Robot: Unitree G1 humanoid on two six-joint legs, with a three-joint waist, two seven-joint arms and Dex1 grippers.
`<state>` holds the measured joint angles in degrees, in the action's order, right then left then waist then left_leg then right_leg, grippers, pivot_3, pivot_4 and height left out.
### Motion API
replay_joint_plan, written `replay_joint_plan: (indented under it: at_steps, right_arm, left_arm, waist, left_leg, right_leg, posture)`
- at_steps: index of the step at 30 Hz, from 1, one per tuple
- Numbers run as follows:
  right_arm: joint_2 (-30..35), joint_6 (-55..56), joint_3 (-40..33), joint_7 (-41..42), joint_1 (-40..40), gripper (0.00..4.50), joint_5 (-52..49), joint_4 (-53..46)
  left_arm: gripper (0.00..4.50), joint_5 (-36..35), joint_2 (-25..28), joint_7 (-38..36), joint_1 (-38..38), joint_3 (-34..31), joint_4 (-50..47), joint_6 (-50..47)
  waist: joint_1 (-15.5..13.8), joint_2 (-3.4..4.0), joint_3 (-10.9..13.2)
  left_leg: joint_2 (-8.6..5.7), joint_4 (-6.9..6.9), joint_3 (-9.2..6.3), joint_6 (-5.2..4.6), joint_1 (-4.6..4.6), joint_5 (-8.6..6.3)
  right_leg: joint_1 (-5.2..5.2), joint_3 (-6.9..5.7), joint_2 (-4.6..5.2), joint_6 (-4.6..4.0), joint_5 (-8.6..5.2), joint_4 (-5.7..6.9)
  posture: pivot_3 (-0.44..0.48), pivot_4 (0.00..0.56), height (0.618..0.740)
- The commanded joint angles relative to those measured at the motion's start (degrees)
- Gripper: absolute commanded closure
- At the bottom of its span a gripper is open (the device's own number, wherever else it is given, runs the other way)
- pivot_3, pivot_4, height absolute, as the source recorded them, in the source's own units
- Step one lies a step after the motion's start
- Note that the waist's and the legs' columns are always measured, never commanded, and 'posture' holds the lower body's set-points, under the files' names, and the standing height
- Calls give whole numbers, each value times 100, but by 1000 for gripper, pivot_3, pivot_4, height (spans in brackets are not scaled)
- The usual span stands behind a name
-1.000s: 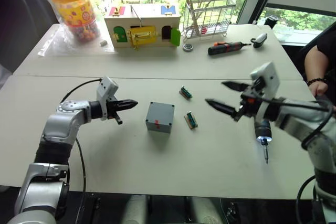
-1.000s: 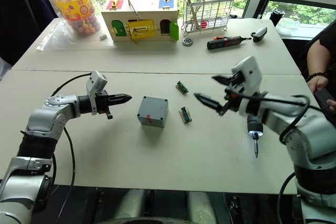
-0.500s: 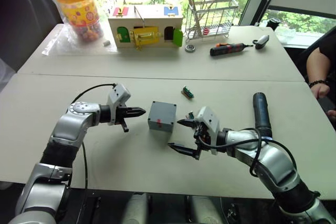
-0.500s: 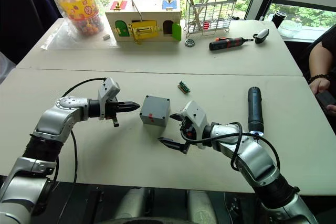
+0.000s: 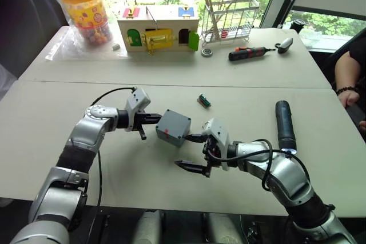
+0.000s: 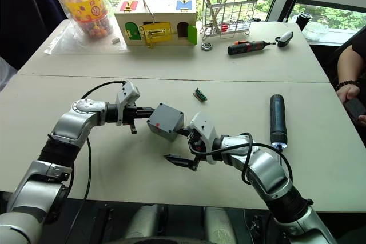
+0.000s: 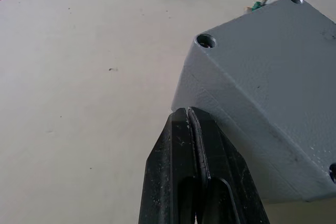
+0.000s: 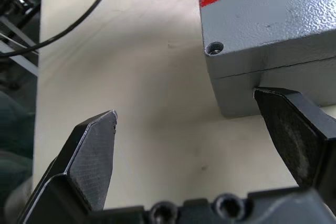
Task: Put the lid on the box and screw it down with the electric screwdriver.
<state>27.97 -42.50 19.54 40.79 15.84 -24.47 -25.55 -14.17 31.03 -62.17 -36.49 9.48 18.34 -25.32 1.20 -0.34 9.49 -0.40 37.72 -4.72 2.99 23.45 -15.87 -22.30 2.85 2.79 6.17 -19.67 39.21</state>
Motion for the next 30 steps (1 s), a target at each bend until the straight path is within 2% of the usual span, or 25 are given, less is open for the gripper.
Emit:
replay_joint_plan:
  at_steps: [1, 4, 8, 13, 22, 30]
  right_arm:
    - [-142, -200, -130, 9, 71, 30, -336, -440]
    - [-51, -336, -200, -55, 41, 30, -339, -615]
    - [504, -302, -665, -13, 68, 30, -224, -747]
    - [1006, 507, -786, 231, 457, 30, 365, 57]
    - [848, 1669, -225, 1026, 1307, 30, 1080, 1590]
    - [475, 1926, 177, 1565, 1552, 30, 1353, 2169]
  left_arm:
    - [4500, 93, -54, -58, -160, -19, 146, 277]
    - [4500, 262, -6, -12, -228, -29, 439, 550]
    - [4500, 309, 295, 152, -313, -357, 790, 683]
    - [4500, -17, 802, -163, 304, -561, -145, 172]
    - [4500, -642, 1003, -333, 1389, -616, -1787, -969]
    - [4500, -713, 702, -14, 1530, -471, -2156, -1152]
  waist:
    - [-4, 0, 0]
    - [-7, 0, 0]
    - [-3, 0, 0]
    - [72, 0, 0]
    - [133, 0, 0]
    - [121, 0, 0]
  left_leg:
    - [0, 1, 0, 0, 0, 0]
    - [0, 2, -1, 0, 0, 0]
    - [-4, 5, -2, -1, 1, -1]
    - [1, 2, -1, -8, 0, -5]
    - [4, 5, -1, -8, 1, -5]
    - [2, 8, 0, -8, 1, -5]
  right_leg:
    - [0, 0, 1, 0, 0, 1]
    - [0, 0, 1, 0, 0, 1]
    - [0, -1, 1, 0, 0, 2]
    - [-2, 0, -2, 0, 0, 3]
    - [-1, 0, 1, 0, 0, 6]
    - [1, 0, 4, 0, 0, 6]
  posture:
    - [0, 150, 740]
    - [0, 150, 740]
    - [0, 150, 740]
    - [0, 150, 740]
    - [0, 150, 740]
    - [0, 150, 740]
